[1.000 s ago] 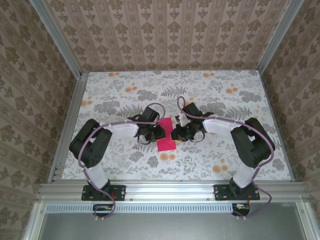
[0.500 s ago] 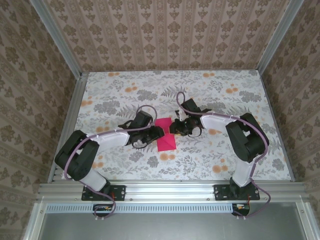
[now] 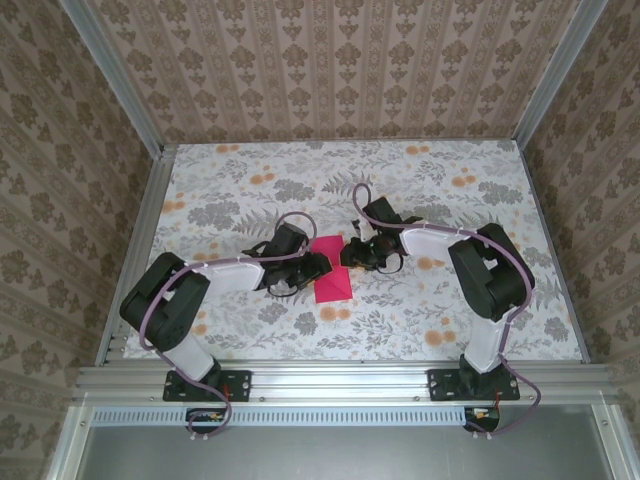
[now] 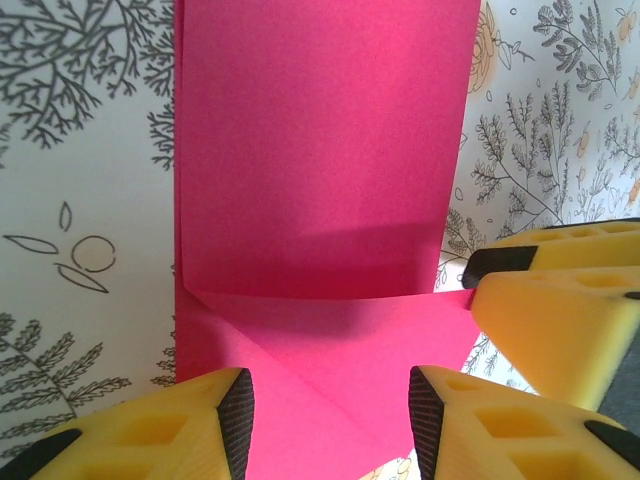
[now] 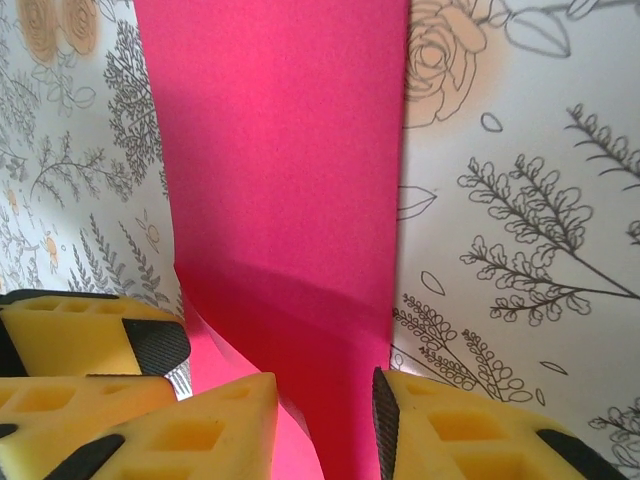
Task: Fold a paper plane with a square sheet of paper (pick it up from the middle)
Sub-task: Turn over the paper at the center of the table.
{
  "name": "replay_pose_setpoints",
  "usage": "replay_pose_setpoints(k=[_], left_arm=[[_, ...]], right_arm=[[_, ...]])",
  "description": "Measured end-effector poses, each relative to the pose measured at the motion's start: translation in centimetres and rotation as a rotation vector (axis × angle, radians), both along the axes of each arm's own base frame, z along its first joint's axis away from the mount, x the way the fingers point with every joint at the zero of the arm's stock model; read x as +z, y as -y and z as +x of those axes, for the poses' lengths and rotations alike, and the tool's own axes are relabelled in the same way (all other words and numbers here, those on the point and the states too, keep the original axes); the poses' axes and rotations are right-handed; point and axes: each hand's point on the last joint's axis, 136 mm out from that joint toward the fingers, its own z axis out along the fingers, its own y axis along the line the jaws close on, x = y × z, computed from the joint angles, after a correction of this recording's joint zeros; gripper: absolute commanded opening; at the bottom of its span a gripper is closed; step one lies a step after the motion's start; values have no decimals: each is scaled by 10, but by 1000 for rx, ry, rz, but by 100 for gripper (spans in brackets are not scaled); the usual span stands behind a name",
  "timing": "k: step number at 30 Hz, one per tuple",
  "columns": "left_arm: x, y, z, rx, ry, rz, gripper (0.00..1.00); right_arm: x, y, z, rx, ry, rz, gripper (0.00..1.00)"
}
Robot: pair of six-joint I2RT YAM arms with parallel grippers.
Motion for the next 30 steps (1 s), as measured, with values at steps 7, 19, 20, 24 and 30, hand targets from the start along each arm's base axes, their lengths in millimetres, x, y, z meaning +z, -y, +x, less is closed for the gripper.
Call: replay_pose_setpoints(k=[7, 19, 20, 24, 30], left_arm=[[0, 2, 2, 4, 2, -10, 47], [-1, 8, 3, -2, -3, -39, 44], [-3, 9, 3, -2, -5, -40, 43], [-8, 11, 3, -6, -17, -45, 39], [-10, 14, 4, -13, -16, -57, 38]], right_arm=[[-3, -3, -4, 28, -17, 23, 12], [-10, 12, 7, -61, -42, 36, 10], [-10, 13, 7, -63, -44, 35, 10], [-10, 12, 8, -65, -41, 39, 10], [-11, 13, 8, -66, -40, 40, 10]])
